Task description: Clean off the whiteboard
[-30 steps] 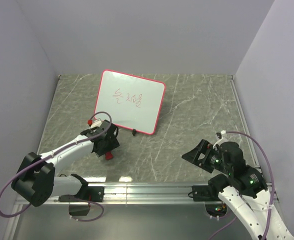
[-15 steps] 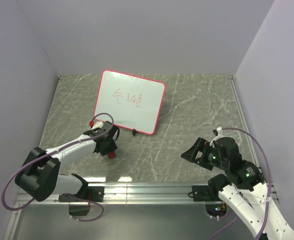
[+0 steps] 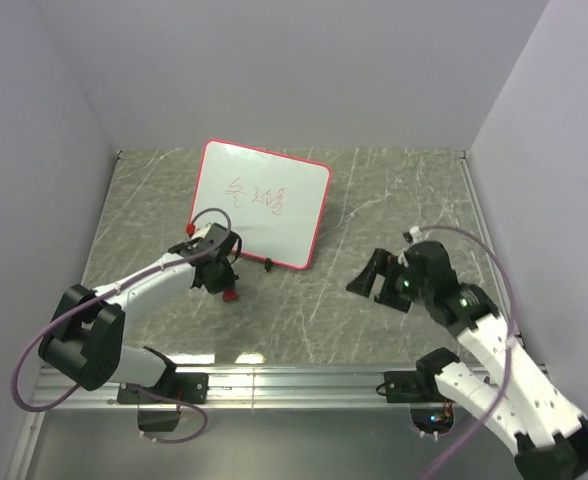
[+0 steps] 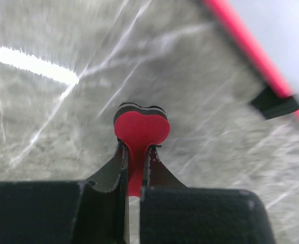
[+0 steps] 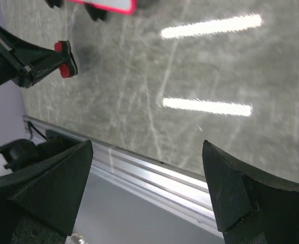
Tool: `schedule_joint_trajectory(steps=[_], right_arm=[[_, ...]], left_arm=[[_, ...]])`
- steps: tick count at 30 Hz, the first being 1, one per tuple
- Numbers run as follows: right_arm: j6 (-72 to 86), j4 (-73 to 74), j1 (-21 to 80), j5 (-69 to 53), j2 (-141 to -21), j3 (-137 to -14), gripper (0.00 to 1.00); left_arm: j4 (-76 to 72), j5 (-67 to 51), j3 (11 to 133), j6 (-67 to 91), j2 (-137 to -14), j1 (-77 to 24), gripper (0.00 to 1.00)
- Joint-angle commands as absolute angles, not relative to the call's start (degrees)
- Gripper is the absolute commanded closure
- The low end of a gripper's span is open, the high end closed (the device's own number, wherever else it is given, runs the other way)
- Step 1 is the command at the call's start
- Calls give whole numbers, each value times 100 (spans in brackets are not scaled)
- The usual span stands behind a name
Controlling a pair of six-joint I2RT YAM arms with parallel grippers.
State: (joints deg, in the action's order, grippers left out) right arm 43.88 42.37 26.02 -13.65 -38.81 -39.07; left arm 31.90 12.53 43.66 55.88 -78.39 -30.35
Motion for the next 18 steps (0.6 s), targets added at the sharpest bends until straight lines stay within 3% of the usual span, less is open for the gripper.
schedule_joint_trajectory(steps=[1, 8, 18], right_arm=[[4158, 2946, 2426, -1598, -4963, -4682, 5], [4052, 1216, 1723, -2678, -7205, -5931, 8], [3586, 950, 1468, -3595, -9867, -8041, 15]], left_arm=[[3173, 1045, 4894, 5134, -7884, -2856, 100], [3156, 1600, 6406, 4010, -7988, -2944, 100], [2628, 1196, 8489, 3059, -9684, -3120, 100]])
